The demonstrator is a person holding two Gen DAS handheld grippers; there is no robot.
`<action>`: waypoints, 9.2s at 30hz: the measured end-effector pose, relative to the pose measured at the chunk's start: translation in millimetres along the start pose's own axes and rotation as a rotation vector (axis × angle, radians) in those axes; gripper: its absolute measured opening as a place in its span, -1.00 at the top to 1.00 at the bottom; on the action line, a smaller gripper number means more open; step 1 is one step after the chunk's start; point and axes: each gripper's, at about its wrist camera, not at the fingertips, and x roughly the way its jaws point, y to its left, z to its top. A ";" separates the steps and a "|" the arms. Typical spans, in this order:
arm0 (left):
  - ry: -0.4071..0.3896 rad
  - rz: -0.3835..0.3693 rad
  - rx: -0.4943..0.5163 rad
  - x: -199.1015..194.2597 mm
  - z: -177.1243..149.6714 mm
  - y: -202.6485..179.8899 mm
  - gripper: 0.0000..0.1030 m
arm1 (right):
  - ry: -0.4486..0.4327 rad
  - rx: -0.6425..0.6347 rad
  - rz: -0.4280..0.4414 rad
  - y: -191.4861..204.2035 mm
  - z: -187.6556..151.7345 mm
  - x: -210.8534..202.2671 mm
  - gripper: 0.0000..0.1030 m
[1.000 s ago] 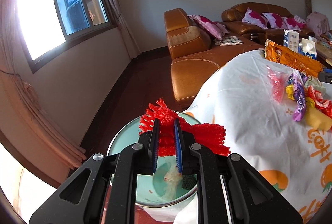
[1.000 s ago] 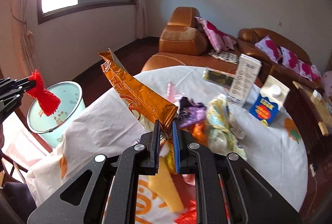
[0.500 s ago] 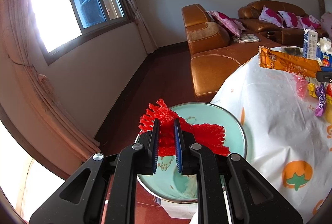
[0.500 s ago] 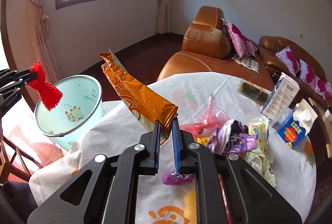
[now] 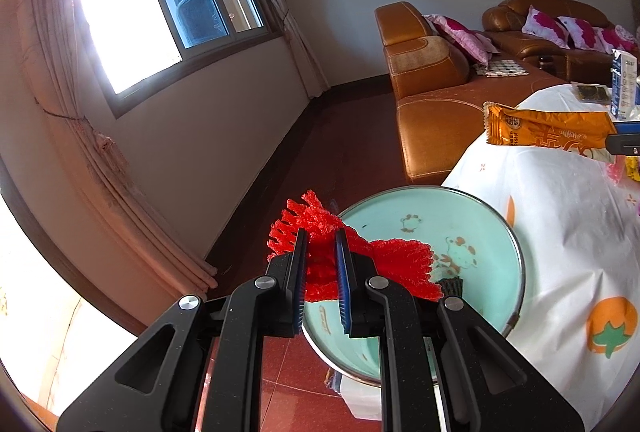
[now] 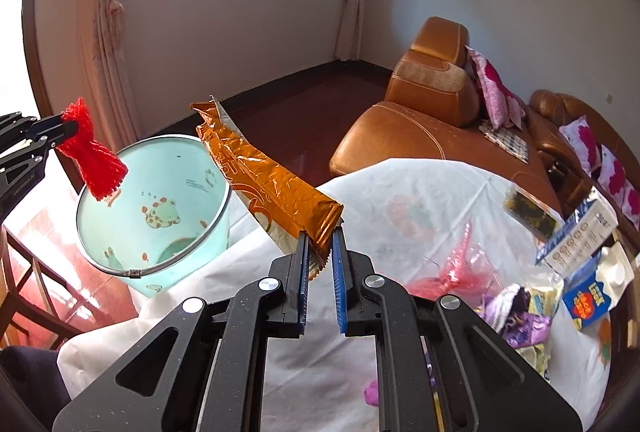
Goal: Collect trash
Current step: 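Carry the red net and orange wrapper over the green bin with both grippers, then open both grippers over the green bin to drop the net and wrapper, then move both open grippers from the bin back over the table of trash, then grasp the purple snack wrapper with the left gripper while the right grasps the red plastic bag, then carry the purple wrapper and red plastic bag over the bin with both grippers, then open both grippers over the bin to drop the wrapper and bag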
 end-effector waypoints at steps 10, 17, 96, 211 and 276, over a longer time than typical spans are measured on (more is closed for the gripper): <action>0.014 0.045 0.010 2.3 -8.4 7.4 0.75 | -0.001 -0.060 0.041 25.7 14.4 16.3 0.77; 0.028 0.055 0.003 7.3 -10.9 12.9 0.74 | 0.001 -0.083 0.064 40.6 19.6 23.6 0.77; 0.040 -0.056 0.028 2.8 -14.3 -12.5 -0.28 | -0.010 0.003 0.009 27.9 3.5 -14.6 0.03; 0.121 -0.105 0.193 7.1 -28.3 -21.0 0.70 | -0.066 0.066 0.048 -14.3 -10.5 -10.7 0.65; 0.120 -0.060 0.215 12.7 -32.3 -8.0 -0.05 | -0.012 -0.132 0.145 74.9 24.8 38.0 0.06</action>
